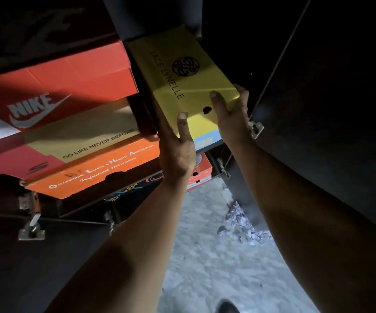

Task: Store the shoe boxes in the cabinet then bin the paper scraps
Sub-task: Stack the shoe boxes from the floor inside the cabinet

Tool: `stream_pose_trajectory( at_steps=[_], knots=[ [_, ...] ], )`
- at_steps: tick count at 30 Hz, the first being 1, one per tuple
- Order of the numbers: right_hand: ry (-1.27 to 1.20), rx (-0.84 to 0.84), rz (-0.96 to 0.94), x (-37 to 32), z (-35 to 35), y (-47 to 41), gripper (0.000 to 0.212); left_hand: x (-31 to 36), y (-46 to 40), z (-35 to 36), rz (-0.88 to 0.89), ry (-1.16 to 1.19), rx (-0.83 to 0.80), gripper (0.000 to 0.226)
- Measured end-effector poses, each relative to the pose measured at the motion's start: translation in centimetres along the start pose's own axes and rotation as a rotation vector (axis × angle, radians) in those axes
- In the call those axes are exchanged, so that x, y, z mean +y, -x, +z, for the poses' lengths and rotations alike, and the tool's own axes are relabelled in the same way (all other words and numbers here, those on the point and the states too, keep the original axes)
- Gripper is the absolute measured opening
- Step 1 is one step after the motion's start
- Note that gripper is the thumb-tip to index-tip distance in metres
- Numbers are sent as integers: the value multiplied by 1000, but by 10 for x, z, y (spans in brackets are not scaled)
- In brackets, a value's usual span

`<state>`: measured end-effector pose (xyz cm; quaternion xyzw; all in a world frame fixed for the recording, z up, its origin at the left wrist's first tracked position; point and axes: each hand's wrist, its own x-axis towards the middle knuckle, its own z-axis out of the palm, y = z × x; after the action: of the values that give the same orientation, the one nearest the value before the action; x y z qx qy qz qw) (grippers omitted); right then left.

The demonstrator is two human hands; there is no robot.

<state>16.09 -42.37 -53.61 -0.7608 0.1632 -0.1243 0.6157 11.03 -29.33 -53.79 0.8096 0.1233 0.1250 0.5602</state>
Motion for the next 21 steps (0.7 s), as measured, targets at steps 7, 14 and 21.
stream_pose_trajectory(
  at_steps=[7,14,21],
  knots=[
    [138,-37,113,-27,-6,13,72,17,6,-7,-88,-83,-7,66],
    [113,10,301,24,-82,143,82,11,81,-35,-431,-62,45,92],
    [206,-23,925,175,-240,332,96,-50,270,8,-712,-453,-691,107]
  ],
)
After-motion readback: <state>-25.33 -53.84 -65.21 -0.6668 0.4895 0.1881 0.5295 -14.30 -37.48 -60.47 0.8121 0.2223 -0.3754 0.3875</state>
